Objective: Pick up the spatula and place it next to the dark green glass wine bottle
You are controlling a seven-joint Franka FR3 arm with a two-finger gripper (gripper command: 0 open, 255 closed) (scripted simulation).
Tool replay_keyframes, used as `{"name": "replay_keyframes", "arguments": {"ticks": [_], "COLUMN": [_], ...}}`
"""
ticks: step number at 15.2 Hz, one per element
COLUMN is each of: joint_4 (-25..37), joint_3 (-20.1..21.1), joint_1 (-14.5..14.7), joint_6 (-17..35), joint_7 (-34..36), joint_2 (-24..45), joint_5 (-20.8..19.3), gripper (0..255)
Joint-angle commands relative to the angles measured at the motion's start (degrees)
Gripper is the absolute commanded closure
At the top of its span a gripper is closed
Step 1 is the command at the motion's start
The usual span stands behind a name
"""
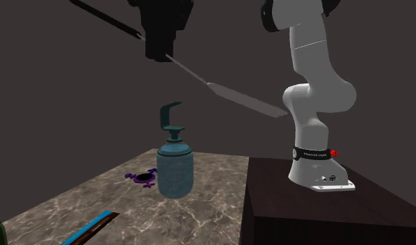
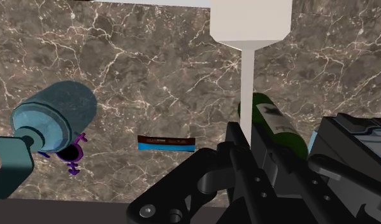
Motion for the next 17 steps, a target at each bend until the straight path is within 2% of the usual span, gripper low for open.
{"name": "replay_keyframes", "arguments": {"ticks": [1,17], "joint_4": [-2.08,-13.58], "joint_3": [-0.03,-0.52], "joint_1": [-0.28,-1.04], "joint_6": [1.76,13.74], "joint_7": [0.07,1.33], "joint_2": [-0.38,0.27], "joint_5": [0.12,-0.64], "gripper": [255,255]}}
